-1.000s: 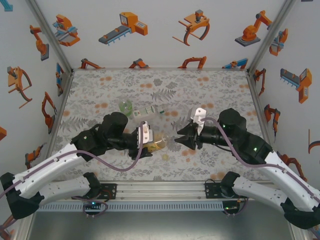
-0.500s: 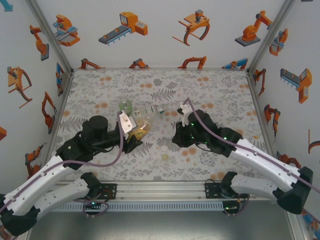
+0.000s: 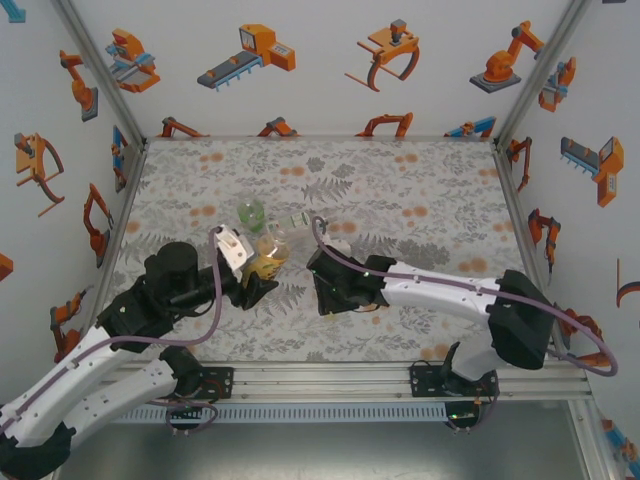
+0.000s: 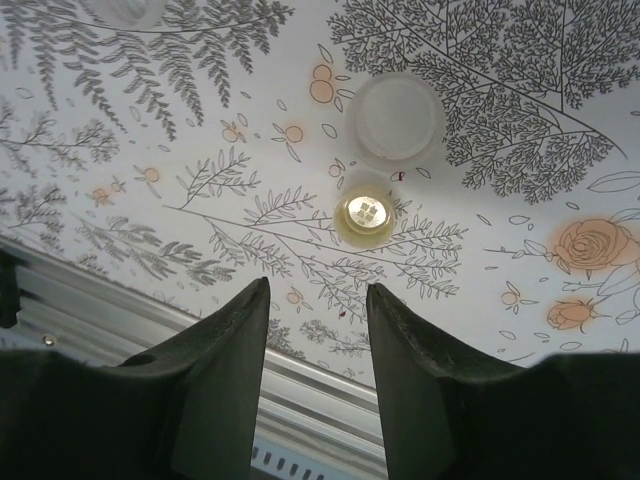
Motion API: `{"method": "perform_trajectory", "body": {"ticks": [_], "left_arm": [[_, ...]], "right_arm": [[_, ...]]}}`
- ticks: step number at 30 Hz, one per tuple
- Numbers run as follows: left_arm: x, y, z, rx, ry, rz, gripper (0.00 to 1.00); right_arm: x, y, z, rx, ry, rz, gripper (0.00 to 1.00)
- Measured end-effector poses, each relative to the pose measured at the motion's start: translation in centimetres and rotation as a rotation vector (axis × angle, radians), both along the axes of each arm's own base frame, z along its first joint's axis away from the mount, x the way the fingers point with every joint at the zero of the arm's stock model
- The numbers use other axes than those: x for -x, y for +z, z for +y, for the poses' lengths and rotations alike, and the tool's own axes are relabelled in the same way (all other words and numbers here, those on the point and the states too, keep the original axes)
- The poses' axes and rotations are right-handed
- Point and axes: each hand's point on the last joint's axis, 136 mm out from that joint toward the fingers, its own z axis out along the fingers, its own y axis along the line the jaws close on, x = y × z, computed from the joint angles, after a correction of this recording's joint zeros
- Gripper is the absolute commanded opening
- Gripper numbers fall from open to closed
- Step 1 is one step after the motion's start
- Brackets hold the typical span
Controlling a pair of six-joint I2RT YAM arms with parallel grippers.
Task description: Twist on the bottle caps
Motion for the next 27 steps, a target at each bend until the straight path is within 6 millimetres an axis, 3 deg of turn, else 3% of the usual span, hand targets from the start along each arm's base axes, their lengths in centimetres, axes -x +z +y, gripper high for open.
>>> {"method": "perform_trajectory", "body": {"ticks": [10,27], "left_arm": [[0.1,0.2,0.1,0.006,0.0,-0.004,0.0],[0.0,-0.1,0.0,-0.001,0.0,0.002,0.0]], "right_arm": [[-0.5,-3.3,0.3,0.058,-0.04,0.026,0.44],[-0.9,-4.9,0.2,0.097,-0.056,0.026,0.44]]}}
